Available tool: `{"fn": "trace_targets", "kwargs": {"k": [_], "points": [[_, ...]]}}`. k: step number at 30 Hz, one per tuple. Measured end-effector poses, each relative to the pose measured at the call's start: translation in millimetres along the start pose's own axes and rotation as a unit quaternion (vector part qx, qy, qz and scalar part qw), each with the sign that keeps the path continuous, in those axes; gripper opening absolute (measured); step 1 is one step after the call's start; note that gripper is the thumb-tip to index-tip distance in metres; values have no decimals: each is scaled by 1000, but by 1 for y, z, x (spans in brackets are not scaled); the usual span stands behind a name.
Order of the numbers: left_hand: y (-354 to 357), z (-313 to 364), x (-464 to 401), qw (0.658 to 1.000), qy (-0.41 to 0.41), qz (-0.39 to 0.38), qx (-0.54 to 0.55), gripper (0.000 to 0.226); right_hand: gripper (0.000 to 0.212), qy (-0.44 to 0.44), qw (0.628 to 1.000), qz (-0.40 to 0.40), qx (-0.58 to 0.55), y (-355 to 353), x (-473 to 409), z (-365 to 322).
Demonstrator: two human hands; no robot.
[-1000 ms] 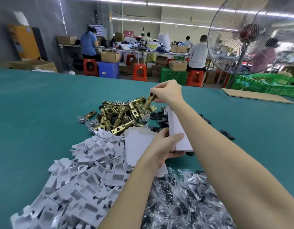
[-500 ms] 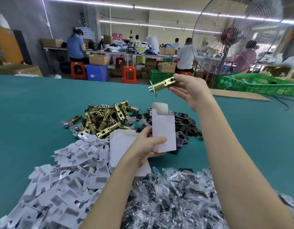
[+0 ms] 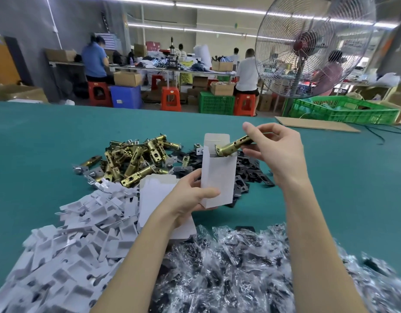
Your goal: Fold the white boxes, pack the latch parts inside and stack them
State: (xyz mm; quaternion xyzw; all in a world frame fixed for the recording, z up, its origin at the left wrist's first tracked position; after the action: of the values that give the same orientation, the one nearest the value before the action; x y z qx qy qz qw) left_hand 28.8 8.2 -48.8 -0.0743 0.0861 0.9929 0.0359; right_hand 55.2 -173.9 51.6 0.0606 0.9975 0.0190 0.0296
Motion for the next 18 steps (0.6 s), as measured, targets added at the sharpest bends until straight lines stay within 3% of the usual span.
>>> {"fn": "trace_targets", "kwargs": {"k": [4,7,11,15,18], "points": [[-2,0,2,1000,-1,-23,-13,50,21,-21,995,-61,72,-7,6,-9],[3,1,3,999,13,-38,-36,51,10,-66,980,-32,187,-9,9,-11],[15,1,4,999,20,-47,-9,54,7,-110,947,-4,302,7,12,-6],[26,-5,5,999,11,-30,28,56,11,-130,890,6,438,22,16,-2],[27,-5,4,998,8,-9,56,54,14,-139,869,4,475,27,21,-1]]}}
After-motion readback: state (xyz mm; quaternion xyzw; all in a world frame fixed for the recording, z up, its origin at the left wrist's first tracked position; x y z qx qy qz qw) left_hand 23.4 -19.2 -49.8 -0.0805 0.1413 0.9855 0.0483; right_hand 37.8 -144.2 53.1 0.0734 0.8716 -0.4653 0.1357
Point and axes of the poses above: each hand's wrist, its own x-axis away from the middle knuckle, its own y-axis out of the palm, z = x × y, the point moved 1 cm from there along -x, towards the middle knuckle, and after that the axes turned 13 degrees about y, right-handed, at the moved point
